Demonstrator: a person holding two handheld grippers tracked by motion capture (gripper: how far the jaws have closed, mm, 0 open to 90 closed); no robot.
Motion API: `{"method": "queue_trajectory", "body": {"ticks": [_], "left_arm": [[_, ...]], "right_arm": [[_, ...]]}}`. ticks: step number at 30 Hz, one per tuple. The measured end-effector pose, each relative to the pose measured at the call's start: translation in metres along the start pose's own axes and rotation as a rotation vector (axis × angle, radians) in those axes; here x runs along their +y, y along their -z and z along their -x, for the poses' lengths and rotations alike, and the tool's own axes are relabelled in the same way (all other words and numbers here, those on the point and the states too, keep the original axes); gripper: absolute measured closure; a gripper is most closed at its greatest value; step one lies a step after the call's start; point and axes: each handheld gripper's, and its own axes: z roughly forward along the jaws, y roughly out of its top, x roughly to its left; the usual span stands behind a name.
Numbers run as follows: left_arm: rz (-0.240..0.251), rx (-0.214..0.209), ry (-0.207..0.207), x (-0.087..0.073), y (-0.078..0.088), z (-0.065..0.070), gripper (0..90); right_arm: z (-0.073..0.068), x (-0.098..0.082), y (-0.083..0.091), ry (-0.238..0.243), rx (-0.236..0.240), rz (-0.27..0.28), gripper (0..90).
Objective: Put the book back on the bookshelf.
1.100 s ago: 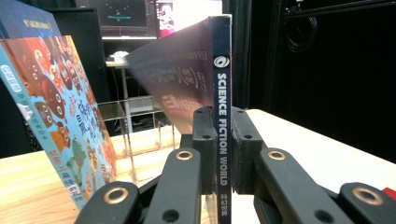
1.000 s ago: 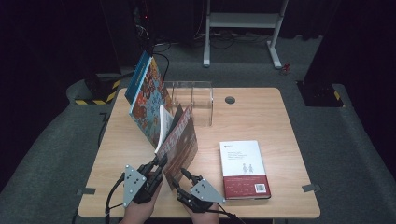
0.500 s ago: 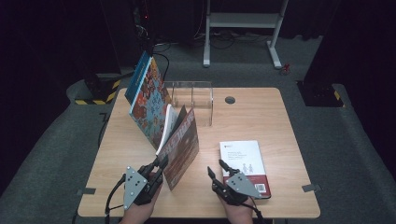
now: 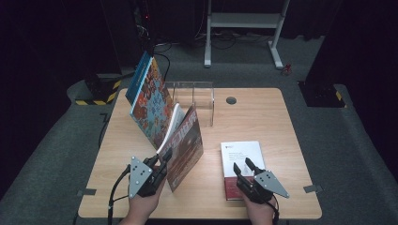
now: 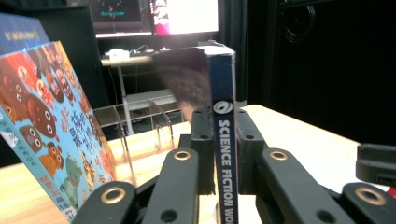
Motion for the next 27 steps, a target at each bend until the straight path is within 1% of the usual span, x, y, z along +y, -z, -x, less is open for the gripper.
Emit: {"method": "queue_trajectory", "body": {"ticks": [2,4,8,10,13,14,16,19,21,24,27], "left_arm": [[0.002,-0.009,-0.007,-0.001,0.001,0.0,83.2],[0.001,-0.005,-0.017,-0.002,0.002,0.001,83.2],[0.001,-0.013,-0.012,-0.002,0.005,-0.001,83.3],[0.004,-0.006,-0.008,-0.003,0.006,-0.002,83.3],[0.006,-0.007,0.003,-0.003,0.006,-0.002,83.4],[0.006,-0.011,0.0,-0.003,0.006,-0.002,83.4],[0.007,-0.012,0.0,-0.002,0.005,-0.001,83.4],[0.004,-0.033,0.005,0.0,0.003,-0.002,83.7],[-0.003,-0.038,0.017,0.004,0.002,-0.002,83.7],[-0.001,-0.026,0.024,0.008,0.001,-0.003,83.6],[-0.011,-0.002,0.015,0.012,0.0,-0.003,83.7]], "right_arm": [[0.0,0.001,0.002,-0.004,0.006,0.009,49.4],[0.002,0.002,0.002,-0.004,0.01,0.012,49.4],[0.005,0.001,0.001,-0.008,0.016,-0.001,49.3],[0.006,0.0,0.001,-0.002,0.015,-0.003,49.5],[0.007,0.0,0.001,0.004,0.017,-0.004,49.9],[0.007,-0.001,0.002,-0.001,0.019,-0.005,49.9],[0.008,-0.001,0.002,0.006,0.022,-0.006,50.0],[0.009,-0.002,0.001,0.005,0.02,-0.008,50.1],[0.01,-0.002,0.0,0.003,0.024,-0.015,50.2],[0.011,-0.002,-0.002,-0.005,0.029,-0.014,50.3],[0.011,-0.002,-0.003,0.001,0.037,-0.017,50.5]]}}
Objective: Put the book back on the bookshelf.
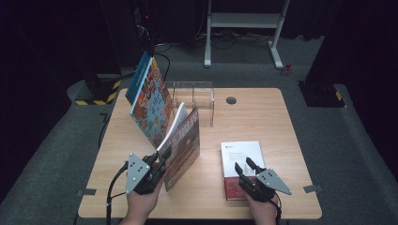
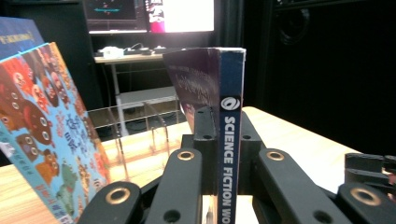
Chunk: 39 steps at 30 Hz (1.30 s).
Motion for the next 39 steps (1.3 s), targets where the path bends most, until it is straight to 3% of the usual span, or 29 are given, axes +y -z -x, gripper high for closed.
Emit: {"method": "queue_trajectory", "body": {"ticks": [12,23,39], "left_arm": [[-0.005,-0.008,0.03,0.02,-0.008,-0.013,84.0],[0.012,0.005,0.058,0.032,-0.022,-0.023,84.0],[0.009,0.055,0.002,0.035,-0.048,-0.027,84.0]], "right_arm": [[-0.007,0.003,-0.002,0.033,0.023,0.003,50.5],[-0.007,0.003,0.003,0.042,0.006,0.012,51.0],[-0.007,0.002,0.007,0.05,0.001,0.021,51.9]]}}
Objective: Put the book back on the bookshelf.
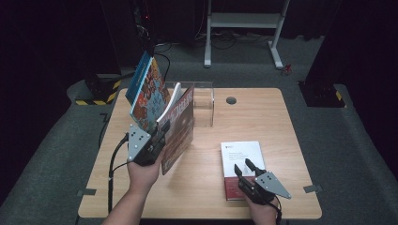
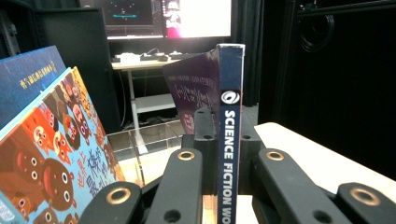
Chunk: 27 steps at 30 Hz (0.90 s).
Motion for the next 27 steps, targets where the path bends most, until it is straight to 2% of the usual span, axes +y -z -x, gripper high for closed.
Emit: {"method": "queue_trajectory", "body": {"ticks": [11,27], "left_arm": [[0.001,0.034,-0.036,0.004,-0.017,-0.003,83.9],[0.0,0.066,-0.032,0.004,-0.037,-0.012,84.0]], "right_arm": [[-0.001,0.0,0.001,0.003,0.004,0.008,52.4],[-0.001,0.001,0.001,0.007,0.008,0.009,52.6]]}}
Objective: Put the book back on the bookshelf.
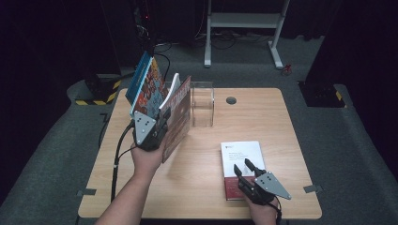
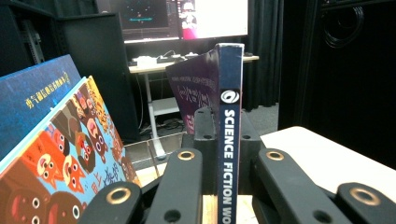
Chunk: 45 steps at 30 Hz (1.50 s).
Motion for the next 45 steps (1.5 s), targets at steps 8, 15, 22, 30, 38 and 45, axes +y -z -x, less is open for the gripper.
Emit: {"method": "queue_trajectory", "body": {"ticks": [8,15,22,30,38,45], "left_arm": [[-0.003,0.009,-0.005,0.002,-0.01,-0.001,83.9],[-0.009,0.014,-0.009,0.003,-0.016,-0.001,84.0],[-0.008,0.023,0.015,0.001,-0.024,-0.005,84.0],[-0.01,0.034,0.024,0.002,-0.04,-0.009,84.0],[-0.003,0.05,0.03,0.009,-0.055,-0.011,84.0],[0.006,0.07,0.038,0.013,-0.07,-0.014,84.0]], "right_arm": [[0.001,0.0,0.0,0.004,0.002,0.005,52.9],[0.0,0.001,0.001,0.001,0.004,0.005,52.8],[0.0,0.001,0.001,0.0,0.006,0.008,53.0],[0.0,0.0,0.001,0.004,0.005,0.011,53.4],[0.001,0.0,0.001,0.003,0.008,0.014,53.6],[0.001,0.0,0.002,0.002,0.007,0.016,53.8]]}}
